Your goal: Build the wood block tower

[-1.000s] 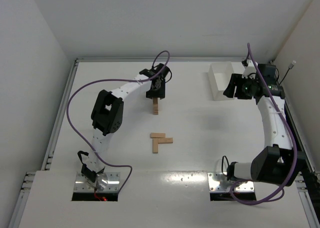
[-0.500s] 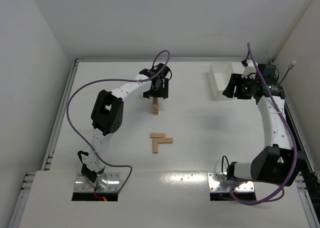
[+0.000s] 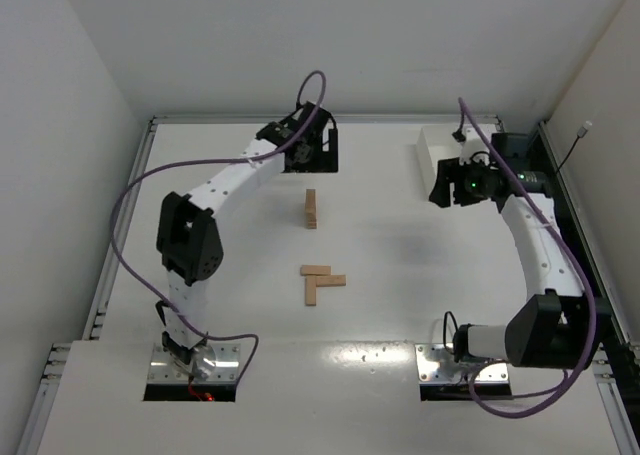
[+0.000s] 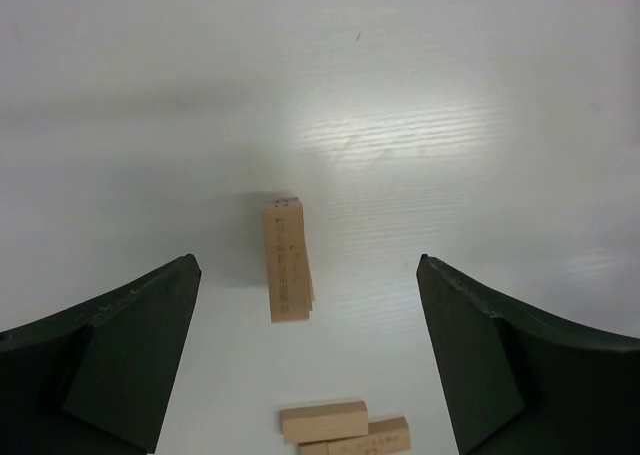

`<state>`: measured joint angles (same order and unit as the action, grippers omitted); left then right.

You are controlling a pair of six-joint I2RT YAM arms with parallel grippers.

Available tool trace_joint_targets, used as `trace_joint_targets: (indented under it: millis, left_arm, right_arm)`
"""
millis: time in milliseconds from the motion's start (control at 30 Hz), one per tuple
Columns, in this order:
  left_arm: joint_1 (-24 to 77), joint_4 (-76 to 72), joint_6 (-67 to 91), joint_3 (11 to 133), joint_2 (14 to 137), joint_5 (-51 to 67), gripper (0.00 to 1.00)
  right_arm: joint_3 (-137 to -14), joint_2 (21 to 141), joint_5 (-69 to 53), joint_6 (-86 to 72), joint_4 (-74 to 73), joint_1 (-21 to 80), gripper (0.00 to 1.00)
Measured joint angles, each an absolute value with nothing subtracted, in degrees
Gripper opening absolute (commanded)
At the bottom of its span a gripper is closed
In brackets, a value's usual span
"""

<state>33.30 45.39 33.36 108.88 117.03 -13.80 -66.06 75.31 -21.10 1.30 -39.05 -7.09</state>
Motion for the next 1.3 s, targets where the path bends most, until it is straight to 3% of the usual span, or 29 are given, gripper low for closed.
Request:
trace_joint_targets:
  millis: [133,233,367,600,800,1300]
  left_arm:
    - [31.7,43.94,32.14,108.88,105.36,-14.57,0.9]
    - [26.46,42.24,30.92,107.96,96.53,-14.39,1.0]
    - [12.23,41.12,29.1,103.66,87.99,-12.64,1.0]
    - [-8.64,47.03,23.55,95.18,86.89,-4.95,1.0]
    - [-13.23,51.66,17.63,94.32,87.0,-0.78,1.0]
    - [-16.23,53.3,13.34,88.42,85.58,4.14,1.0]
  right_arm:
    - [-65.39,74.63,-20.62,8.91,-40.73,2.39,0.62]
    - [-64.77,73.25,-19.73,16.01,-41.93,15.07,0.63]
    - [-64.2,72.71,-19.51,23.88,-44.05,32.84,0.55]
    - [-62.48,79.15,-19.94,30.74,-44.23,53.47,0.52]
    - [-58.67,86.54,-19.99,32.27,-41.95,55.48,0.45]
    - [-58.67,97.69,-16.93,28.03,-29.69,49.25,0.44]
